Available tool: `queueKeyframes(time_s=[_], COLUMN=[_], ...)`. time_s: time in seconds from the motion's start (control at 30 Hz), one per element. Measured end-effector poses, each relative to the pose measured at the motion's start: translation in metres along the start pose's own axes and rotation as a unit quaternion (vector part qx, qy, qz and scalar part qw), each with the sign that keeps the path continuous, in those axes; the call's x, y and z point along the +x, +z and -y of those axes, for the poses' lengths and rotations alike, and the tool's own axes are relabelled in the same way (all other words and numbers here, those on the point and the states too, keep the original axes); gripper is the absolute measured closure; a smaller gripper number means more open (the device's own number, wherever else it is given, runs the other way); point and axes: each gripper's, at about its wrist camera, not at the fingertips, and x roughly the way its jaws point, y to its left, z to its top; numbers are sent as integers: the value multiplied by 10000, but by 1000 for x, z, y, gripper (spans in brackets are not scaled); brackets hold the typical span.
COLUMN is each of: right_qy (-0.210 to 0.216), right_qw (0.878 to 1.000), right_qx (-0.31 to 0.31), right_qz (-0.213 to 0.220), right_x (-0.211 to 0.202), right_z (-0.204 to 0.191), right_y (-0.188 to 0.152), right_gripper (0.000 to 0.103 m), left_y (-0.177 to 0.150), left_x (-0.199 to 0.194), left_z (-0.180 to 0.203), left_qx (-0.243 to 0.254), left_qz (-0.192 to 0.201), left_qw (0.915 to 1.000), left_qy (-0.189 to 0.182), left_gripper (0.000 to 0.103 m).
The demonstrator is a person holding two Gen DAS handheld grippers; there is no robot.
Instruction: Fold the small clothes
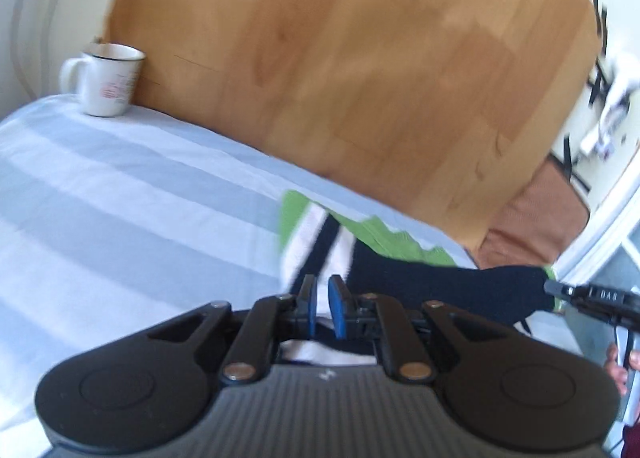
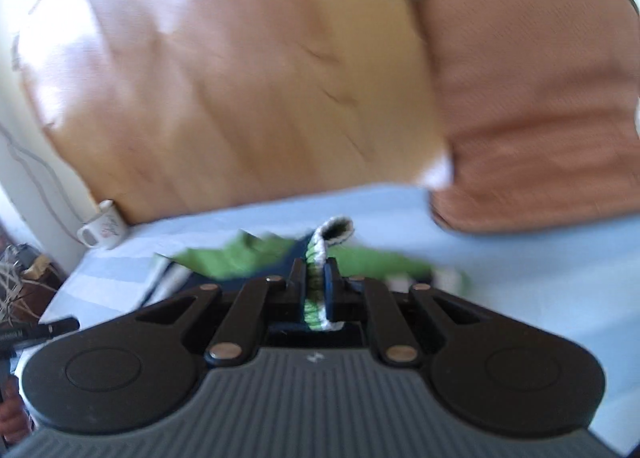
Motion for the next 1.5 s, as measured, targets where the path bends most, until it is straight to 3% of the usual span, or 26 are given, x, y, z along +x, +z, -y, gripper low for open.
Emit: queueKeyframes(time_s=[0.07, 0.13, 0.2, 0.3, 0.37, 0.4, 0.43, 0.53, 0.63, 0.7, 0.77, 0.87, 0.93, 0.97, 1.0, 1.03, 1.07, 1.1, 1.17, 1.2, 1.27, 1.3, 1.33, 1.37, 1.5], right_qy=[18, 19, 44, 153, 230, 279, 320, 495, 889, 1136, 1207, 939, 864, 832, 757, 646, 546, 504, 409, 343, 372, 445, 534, 477, 373], right_qw=[9999, 9999, 9999, 9999, 9997, 9996, 9994, 9986, 9956, 9929, 9921, 9954, 9962, 9965, 9971, 9977, 9982, 9983, 9984, 9988, 9989, 9984, 9975, 9975, 9988], right_qx=[31, -35, -71, 8, 81, 105, 106, 101, 192, 171, 15, -159, -52, -8, 31, 68, 115, 194, 295, 289, 300, 295, 263, 198, 52], right_qz=[-127, -151, -103, -34, 3, 29, 60, 136, 231, 322, 341, 104, 6, 27, 90, 177, 208, 220, 246, 202, -1, -175, -383, -489, 308], right_x=[9, 17, 21, 23, 23, 23, 23, 23, 23, 22, 28, 48, 56, 55, 51, 47, 43, 40, 35, 37, 46, 53, 62, 66, 41], right_z=[7, 5, 4, 10, 13, 14, 12, 4, -10, -24, -39, -48, -42, -39, -35, -31, -27, -22, -15, -14, -13, -15, -18, -21, -23], right_y=[-11, -17, -16, -12, -10, -10, -10, -6, 1, 4, 6, 1, -2, -2, -2, -1, -1, 0, -3, -5, -12, -15, -18, -22, -14], right_gripper=[91, 91, 91, 91, 91, 91, 91, 91, 91, 97, 97, 97, 97, 94, 92, 91, 83, 67, 47, 47, 47, 52, 62, 90, 93], left_y=[3, 4, 7, 17, 20, 19, 17, 15, 27, 33, 37, 32, 28, 26, 24, 24, 23, 21, 22, 22, 22, 21, 20, 20, 16], left_x=[22, 41, 60, 86, 103, 110, 111, 97, 72, 57, 55, 66, 70, 67, 64, 61, 58, 57, 60, 62, 65, 68, 68, 70, 73], left_z=[16, 31, 38, 31, 21, 18, 18, 18, 1, -20, -40, -47, -50, -48, -47, -44, -42, -40, -40, -40, -39, -40, -40, -40, -34], left_qx=[152, 408, 631, 669, 573, 573, 660, 856, 568, 254, -25, 17, -71, -87, -45, 14, 57, 79, 87, 89, 94, 87, 76, 73, 233], left_qz=[-182, -279, -314, -419, -589, -674, -608, -383, 8, 216, 126, -133, -381, -367, -295, -225, -172, -147, -173, -175, -181, -200, -221, -241, -316], left_qw=[9997, 9988, 9965, 9935, 9924, 9919, 9916, 9909, 9939, 9942, 9958, 9931, 9948, 9958, 9964, 9968, 9970, 9970, 9973, 9975, 9974, 9973, 9973, 9972, 9969], left_qy=[-57, 54, 441, 819, 913, 913, 928, 969, 947, 1018, 904, 1168, 942, 833, 791, 770, 753, 751, 712, 685, 689, 697, 702, 704, 683], left_gripper=[95, 86, 73, 71, 77, 91, 97, 98, 99, 99, 101, 100, 99, 99, 92, 79, 74, 70, 70, 70, 70, 70, 71, 72, 86])
